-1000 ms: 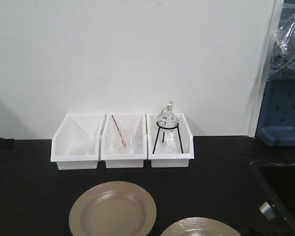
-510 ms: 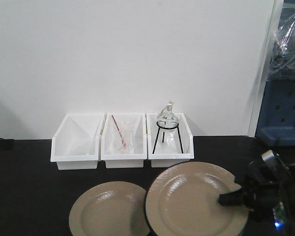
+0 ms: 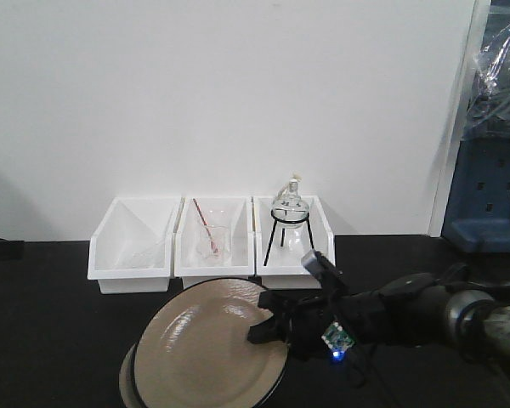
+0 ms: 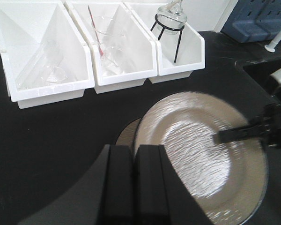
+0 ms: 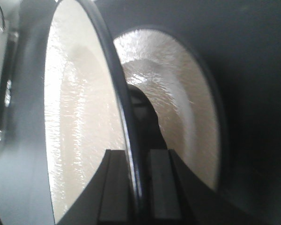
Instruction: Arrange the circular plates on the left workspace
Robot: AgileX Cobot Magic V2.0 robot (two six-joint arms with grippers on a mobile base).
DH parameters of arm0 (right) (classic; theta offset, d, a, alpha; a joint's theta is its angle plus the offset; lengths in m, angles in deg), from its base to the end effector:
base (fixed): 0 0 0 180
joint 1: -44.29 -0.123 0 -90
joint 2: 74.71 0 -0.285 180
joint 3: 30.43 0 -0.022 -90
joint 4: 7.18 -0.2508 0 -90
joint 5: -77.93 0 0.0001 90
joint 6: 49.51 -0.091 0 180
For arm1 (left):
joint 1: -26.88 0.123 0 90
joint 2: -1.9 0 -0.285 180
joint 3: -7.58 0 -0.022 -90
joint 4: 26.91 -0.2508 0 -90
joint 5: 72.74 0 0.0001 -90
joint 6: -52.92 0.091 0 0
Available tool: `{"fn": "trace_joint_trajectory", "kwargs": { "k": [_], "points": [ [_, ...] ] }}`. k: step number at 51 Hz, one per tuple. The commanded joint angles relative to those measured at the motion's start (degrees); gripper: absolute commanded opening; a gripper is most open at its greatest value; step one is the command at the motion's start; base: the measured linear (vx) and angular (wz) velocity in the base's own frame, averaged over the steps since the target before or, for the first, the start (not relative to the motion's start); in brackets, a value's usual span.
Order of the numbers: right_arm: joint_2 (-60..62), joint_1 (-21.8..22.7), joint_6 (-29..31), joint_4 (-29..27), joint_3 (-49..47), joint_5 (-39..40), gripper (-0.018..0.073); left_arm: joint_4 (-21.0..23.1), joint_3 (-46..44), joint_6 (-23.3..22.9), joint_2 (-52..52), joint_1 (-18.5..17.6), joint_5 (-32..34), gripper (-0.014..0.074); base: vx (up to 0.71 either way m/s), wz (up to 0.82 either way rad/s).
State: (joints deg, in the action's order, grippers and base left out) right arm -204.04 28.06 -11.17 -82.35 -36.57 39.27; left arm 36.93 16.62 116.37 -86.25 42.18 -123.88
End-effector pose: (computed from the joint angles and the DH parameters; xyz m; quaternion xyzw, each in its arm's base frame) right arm 0.4205 0.1797 0.1735 0.0059 0.8835 0.4190 0.2092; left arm 0.3014 0.0165 0.3601 0.1443 0.8299 -0.2292 0.4877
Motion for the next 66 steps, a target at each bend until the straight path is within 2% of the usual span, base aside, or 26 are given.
{"fn": "trace_joint_trajectory", "kwargs": {
  "k": [1, 6, 10, 16, 29, 33, 36, 42, 47, 54, 58, 60, 61, 64, 66],
  "points": [
    [1.4, -1.1, -0.5, -4.1, -4.7, -1.1, 0.0000, 3.7, -1.6, -0.1, 2.1, -0.1, 0.1, -0.0001, 0.00, 0.00],
    [0.3, -1.5, 0.2, -4.2, -5.5, -0.1, 0.0016, 3.7, -1.6, -0.2, 2.1, -0.1, -0.3, -0.0001, 0.00, 0.00],
    [0.0, -1.7, 3.5, -4.1, -5.5, 0.4, 0.0055, 3.7, -1.6, -0.2, 2.1, -0.1, -0.7, -0.0001, 0.00, 0.00],
    [0.0, -1.7, 11.5, -4.1, -5.5, -0.7, 0.0156, 3.7, -1.6, -0.2, 2.1, -0.1, -0.9, -0.0001, 0.00, 0.00],
    [0.2, -1.6, 30.0, -4.1, -5.7, -0.2, 0.0475, 3.7, -1.6, -0.2, 2.1, -0.1, -1.3, -0.0001, 0.00, 0.00],
    [0.7, -1.5, 35.3, -4.1, -5.7, 1.2, 0.0529, 3.6, -1.6, -0.1, 2.1, -0.1, -1.3, -0.0001, 0.00, 0.00],
    [1.2, -1.1, 38.6, -3.6, -5.7, 2.1, 0.0538, 3.0, -1.6, -0.1, 2.1, -0.1, -1.2, -0.0001, 0.00, 0.00],
    [2.8, 0.4, 41.5, -1.7, -5.7, 4.3, 0.0529, 1.4, -1.6, -0.1, 2.1, -0.1, -1.3, -0.0001, 0.00, 0.00],
    [4.3, 2.3, 41.0, 0.2, -5.7, 4.6, 0.0519, 0.7, -1.6, -0.1, 2.1, -0.1, -1.6, -0.0001, 0.00, 0.00],
    [7.2, 5.7, 35.8, 3.2, -5.7, 3.4, 0.0469, -0.4, -1.6, -0.2, 2.1, -0.1, -2.1, -0.0001, 0.00, 0.00],
    [9.5, 7.6, 29.0, 6.3, -5.7, 1.7, 0.0355, -1.6, -1.6, -0.2, 2.1, -0.1, -2.9, -0.0001, 0.00, 0.00],
    [11.1, 8.7, 23.7, 10.2, -5.7, 0.8, 0.0248, -2.3, -1.5, -0.2, 2.1, -0.1, -3.3, -0.0001, 0.00, 0.00],
    [12.2, 9.2, 21.6, 12.3, -5.7, 0.2, 0.0165, -2.5, -1.1, -0.2, 2.2, -0.1, -3.5, -0.0001, 0.00, 0.00],
    [14.4, 10.3, 17.2, 18.2, -5.7, -1.2, -0.0011, -2.7, 0.4, -0.2, 2.8, -0.3, -2.7, -0.0001, 0.00, 0.00],
    [16.6, 10.9, 14.1, 22.3, -5.6, -2.3, -0.0015, -2.7, 2.0, -0.2, 3.6, -0.3, -1.3, -0.0001, 0.00, 0.00]
  ]
}}
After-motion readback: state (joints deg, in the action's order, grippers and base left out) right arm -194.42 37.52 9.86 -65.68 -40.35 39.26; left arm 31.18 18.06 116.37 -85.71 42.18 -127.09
